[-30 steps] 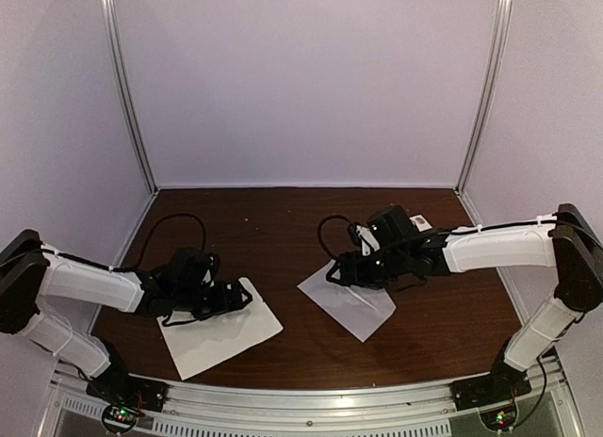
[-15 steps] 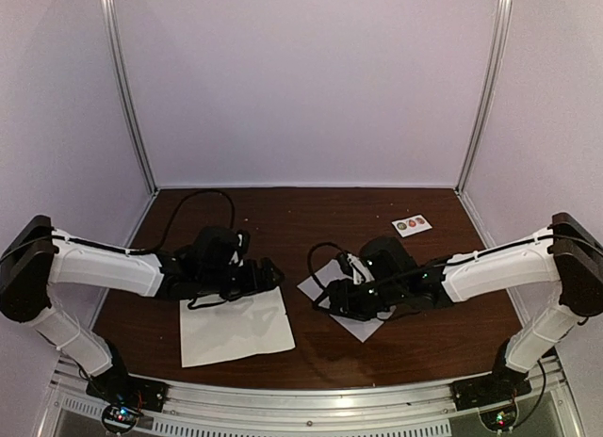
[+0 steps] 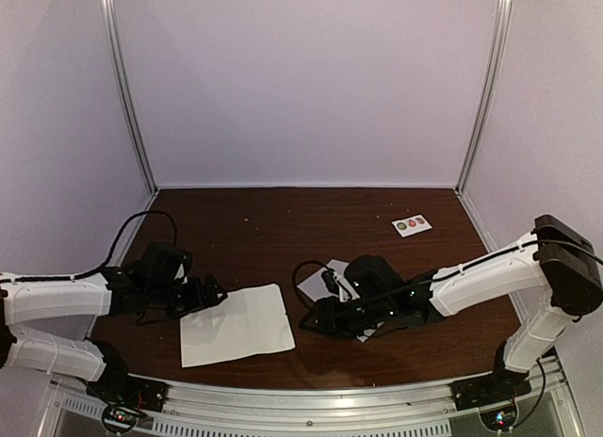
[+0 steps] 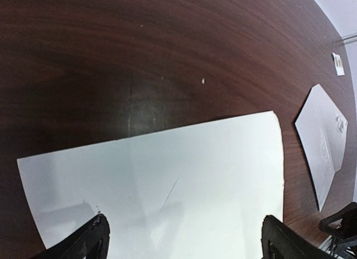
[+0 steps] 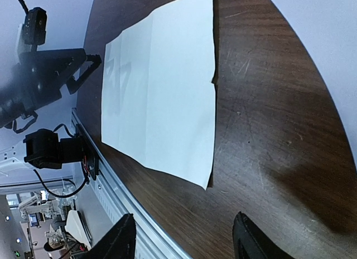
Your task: Place the letter into the envelope and seal it
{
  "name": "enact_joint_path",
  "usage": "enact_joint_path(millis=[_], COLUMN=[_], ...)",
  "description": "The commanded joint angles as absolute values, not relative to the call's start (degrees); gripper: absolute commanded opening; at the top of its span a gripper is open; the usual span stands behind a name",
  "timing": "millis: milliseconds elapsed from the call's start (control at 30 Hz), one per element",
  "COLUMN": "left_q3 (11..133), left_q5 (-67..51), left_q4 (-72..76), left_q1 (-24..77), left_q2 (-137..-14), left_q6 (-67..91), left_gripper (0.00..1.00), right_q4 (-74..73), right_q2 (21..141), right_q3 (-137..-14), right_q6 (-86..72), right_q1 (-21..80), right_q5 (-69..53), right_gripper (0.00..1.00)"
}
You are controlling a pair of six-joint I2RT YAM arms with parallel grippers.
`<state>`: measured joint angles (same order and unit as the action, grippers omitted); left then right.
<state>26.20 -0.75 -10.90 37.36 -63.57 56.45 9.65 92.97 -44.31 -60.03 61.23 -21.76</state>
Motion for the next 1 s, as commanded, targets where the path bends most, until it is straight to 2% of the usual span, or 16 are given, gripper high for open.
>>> enact_joint_path(millis=[0,767,967], left_q3=[23.86,19.18,18.80], left_q5=[-4.40,-12.38,-12.98], left_q4=[-10.98,-0.75,-0.43], left_q1=[36.82,36.83,36.83], left_q2=[-62.17,-65.69,-65.81], left_q6=[54.94,51.68,51.24], left_gripper=[0.96,0.96,0.96], right_q4=[13.32,20.16,19.75], right_q2=[95.18,104.19,106.26], right_q3=[-44.73,-46.84,-48.23], right_q6=[-63.50,-74.10,-76.01], right_q1=[63.46,68.54,69.08], right_q5=[-21.45,-15.73,-15.75], right_gripper=[0.58,0.38,0.37])
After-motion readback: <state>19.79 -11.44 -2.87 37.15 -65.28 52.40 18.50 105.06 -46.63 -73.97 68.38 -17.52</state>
